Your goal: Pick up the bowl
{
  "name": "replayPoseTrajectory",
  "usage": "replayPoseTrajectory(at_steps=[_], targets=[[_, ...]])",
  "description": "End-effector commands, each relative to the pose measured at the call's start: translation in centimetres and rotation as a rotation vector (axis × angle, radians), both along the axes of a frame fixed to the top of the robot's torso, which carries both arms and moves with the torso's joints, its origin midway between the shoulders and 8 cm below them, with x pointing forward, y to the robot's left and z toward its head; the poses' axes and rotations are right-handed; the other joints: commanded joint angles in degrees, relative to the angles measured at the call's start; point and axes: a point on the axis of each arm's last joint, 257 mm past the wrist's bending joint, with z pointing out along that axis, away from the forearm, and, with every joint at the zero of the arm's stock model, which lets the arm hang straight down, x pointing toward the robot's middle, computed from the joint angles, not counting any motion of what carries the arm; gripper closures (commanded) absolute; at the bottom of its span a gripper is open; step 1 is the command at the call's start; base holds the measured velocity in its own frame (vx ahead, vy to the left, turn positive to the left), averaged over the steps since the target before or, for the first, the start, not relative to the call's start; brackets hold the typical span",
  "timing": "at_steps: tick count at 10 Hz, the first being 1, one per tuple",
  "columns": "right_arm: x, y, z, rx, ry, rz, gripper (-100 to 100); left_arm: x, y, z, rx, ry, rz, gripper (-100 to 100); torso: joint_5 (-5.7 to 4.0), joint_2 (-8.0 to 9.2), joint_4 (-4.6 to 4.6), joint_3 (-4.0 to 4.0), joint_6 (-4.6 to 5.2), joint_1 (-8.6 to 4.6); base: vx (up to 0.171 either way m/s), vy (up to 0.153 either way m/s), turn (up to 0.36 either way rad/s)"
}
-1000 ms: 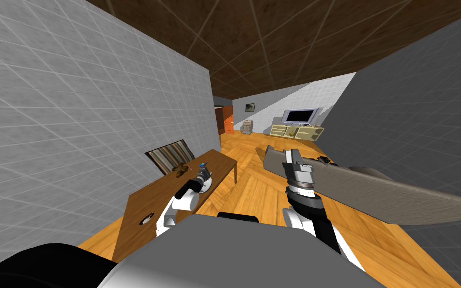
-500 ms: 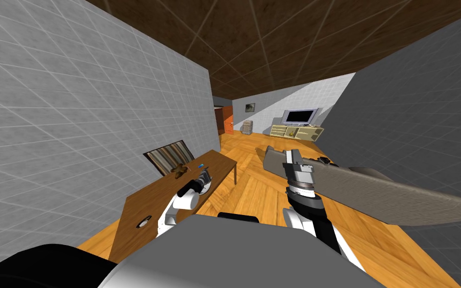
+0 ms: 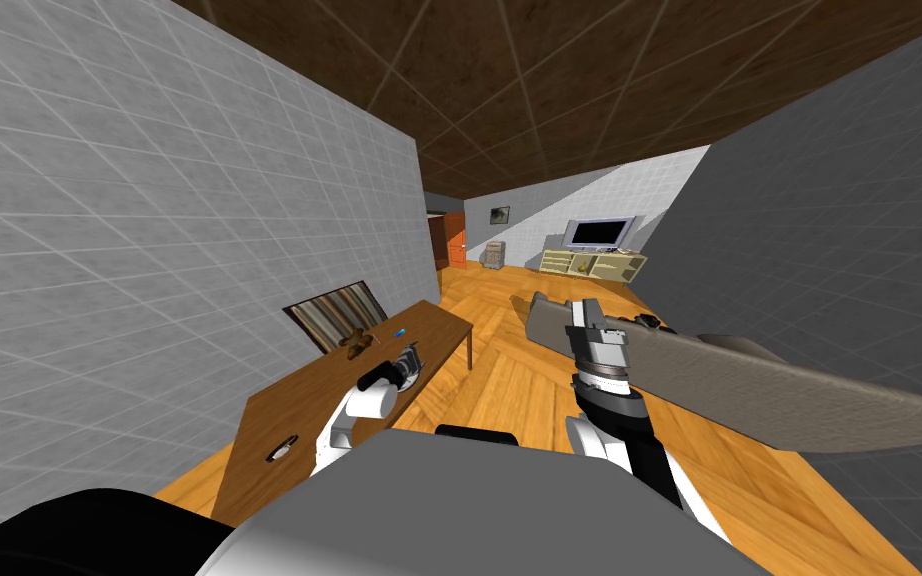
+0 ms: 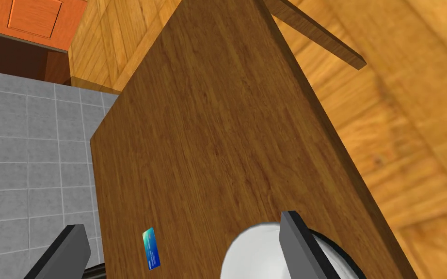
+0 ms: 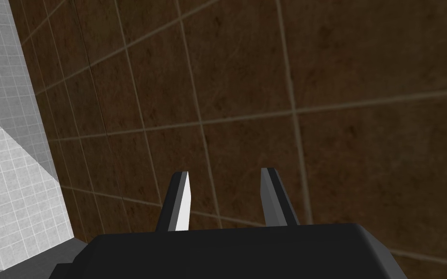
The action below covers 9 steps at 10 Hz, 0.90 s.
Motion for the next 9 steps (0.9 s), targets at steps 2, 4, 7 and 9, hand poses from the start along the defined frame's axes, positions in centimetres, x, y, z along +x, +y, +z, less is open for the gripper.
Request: replayPoseTrajectory(at_steps=[2,4,7,9], targets=[[0.0,0.0,0.0,0.0,0.0,0.0,0,-1.7,0.9,-2.9,0.002,0.11,0.003,-100,0.0,-0.01,0.0,0.0,0.0,0.0,0.029,-0.016,-0.006],[0.0,0.0,0.0,0.0,0.0,0.0,0,-2.8,1.3,-4.5,0.004,0.176,0.003,-100,-0.01,-0.03,-0.01,-0.02,0.0,-0.02,0.026,-0.013,-0.003],[0.0,0.0,0.0,0.0,0.0,0.0,0,-3.9,1.8,-5.8,0.009,0.233,0.005,-100,0.0,0.0,0.0,0.0,0.0,0.01,0.018,-0.008,-0.002],[0.0,0.0,0.0,0.0,0.0,0.0,0,-5.8,3.0,-7.9,0.02,0.323,0.013,-100,0.0,0.0,0.0,0.0,0.0,0.01,0.025,-0.011,-0.003]])
